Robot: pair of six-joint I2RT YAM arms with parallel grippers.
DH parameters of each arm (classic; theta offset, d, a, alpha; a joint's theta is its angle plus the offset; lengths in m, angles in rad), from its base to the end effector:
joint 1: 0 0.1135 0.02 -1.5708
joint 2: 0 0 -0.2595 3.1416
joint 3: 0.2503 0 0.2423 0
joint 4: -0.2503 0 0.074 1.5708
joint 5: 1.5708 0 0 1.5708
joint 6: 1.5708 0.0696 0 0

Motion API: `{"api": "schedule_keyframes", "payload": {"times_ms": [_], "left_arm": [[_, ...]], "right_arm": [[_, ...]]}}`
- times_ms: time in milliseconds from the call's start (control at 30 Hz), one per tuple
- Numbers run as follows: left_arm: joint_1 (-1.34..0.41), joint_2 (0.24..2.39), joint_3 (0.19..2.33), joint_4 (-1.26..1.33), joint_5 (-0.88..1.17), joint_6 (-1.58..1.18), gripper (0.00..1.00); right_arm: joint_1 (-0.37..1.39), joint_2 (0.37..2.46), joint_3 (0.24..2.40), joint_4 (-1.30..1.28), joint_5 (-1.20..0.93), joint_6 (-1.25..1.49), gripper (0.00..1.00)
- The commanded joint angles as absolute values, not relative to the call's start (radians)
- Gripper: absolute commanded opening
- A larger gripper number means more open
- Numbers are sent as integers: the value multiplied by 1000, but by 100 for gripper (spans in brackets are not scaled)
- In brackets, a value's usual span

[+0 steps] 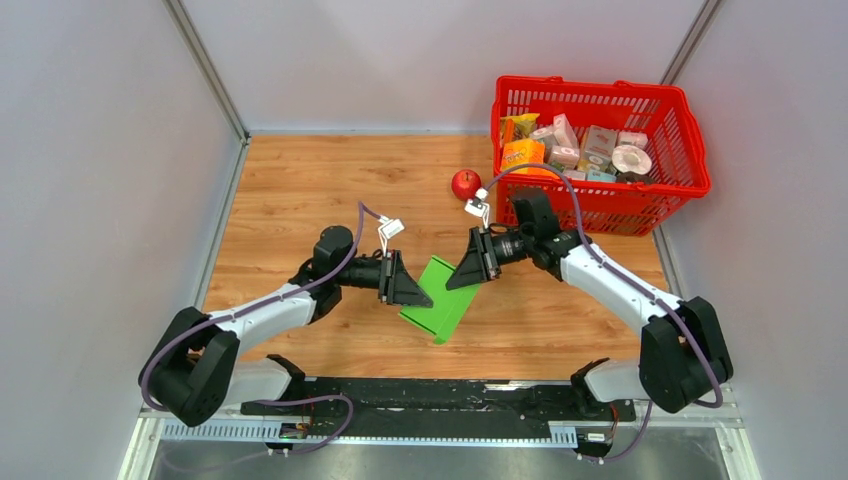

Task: Fold the paper box

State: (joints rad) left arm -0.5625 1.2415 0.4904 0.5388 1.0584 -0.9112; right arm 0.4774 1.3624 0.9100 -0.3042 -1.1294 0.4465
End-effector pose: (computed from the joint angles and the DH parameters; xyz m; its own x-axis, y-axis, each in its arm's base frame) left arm 0.1828 -0.1869 0.2199 -0.8854 0.1002 -0.4539 0.4610 0.0645 -0.8850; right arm 0.2190 0.1841 0.2475 -0.8869 -0.2511 -0.3879 -0.4405 0.2060 0.8738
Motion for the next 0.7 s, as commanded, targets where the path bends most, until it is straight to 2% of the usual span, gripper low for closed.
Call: {"api": "schedule_keyframes", "payload": {"times_ms": [0, 33, 67, 100, 133, 200, 233, 333, 433, 533, 567, 667], "left_arm": [[-563, 1182, 554, 360, 1013, -774, 49], [-563, 1158, 567, 263, 940, -659, 55], [-563, 1132, 609, 156, 878, -597, 62], [-561, 1073, 636, -80, 800, -534, 66], [-561, 1036, 659, -165, 611, -449, 70], [-561, 911, 676, -306, 450, -411, 71], [-561, 863, 681, -348, 223, -396, 72], [-572, 678, 631, -368, 4, -350, 73], [-641, 589, 588, -316, -32, -246, 74], [-863, 624, 621, -301, -206, -107, 75], [-1008, 647, 650, -293, -257, -62, 75], [-1176, 779, 693, -229, -377, 138, 75]], "right_arm": [[477, 1319, 862, -170, -1111, 555, 20], [479, 1319, 847, -163, -1101, 574, 12], [477, 1318, 841, -153, -1089, 607, 9], [476, 1316, 838, -161, -1077, 618, 7], [471, 1313, 838, -172, -1057, 627, 6], [466, 1308, 827, -167, -1020, 695, 6], [453, 1312, 825, -173, -1005, 728, 8], [411, 1328, 802, -172, -928, 888, 10], [391, 1386, 808, -207, -878, 1009, 14], [390, 1457, 819, -258, -851, 1081, 13], [388, 1472, 815, -259, -865, 1107, 14], [388, 1490, 784, -242, -858, 1227, 15]]}}
